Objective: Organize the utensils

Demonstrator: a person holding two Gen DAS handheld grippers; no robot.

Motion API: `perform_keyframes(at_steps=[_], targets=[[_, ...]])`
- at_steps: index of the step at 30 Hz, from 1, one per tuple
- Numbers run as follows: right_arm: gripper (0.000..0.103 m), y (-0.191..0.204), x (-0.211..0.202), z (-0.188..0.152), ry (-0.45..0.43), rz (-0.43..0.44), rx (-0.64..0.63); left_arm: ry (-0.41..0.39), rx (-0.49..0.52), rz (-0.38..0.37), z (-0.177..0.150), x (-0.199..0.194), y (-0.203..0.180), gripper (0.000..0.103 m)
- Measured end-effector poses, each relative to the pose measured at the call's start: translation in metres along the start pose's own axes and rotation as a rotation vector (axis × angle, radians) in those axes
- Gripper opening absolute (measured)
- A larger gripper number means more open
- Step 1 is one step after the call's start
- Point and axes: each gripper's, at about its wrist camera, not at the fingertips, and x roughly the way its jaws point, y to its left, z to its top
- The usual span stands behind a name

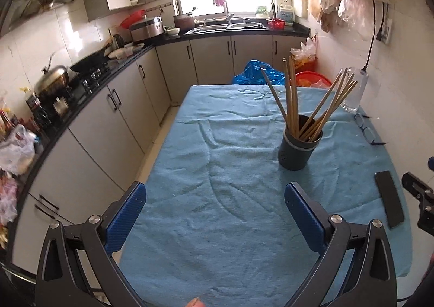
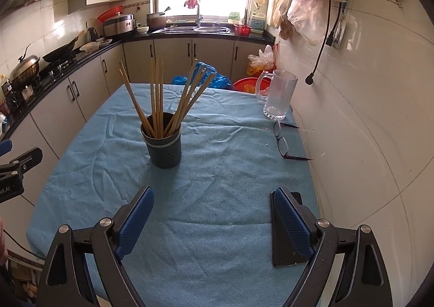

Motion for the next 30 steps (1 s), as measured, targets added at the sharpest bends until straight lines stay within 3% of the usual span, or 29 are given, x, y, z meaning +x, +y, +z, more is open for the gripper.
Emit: perform_keyframes(at_steps=[5,30], targets=[[0.093,0.001,0.004,0.000,0.011,0.002,-0.007,-0.026,0.040,0.085,-0.002,-0.004,-0.009,0.101],[0.093,0.007,0.014,-0.001,0.049,-0.004,-0.021,0.046,0.031,0.083,-0.007,0.009,-0.008,0.101]])
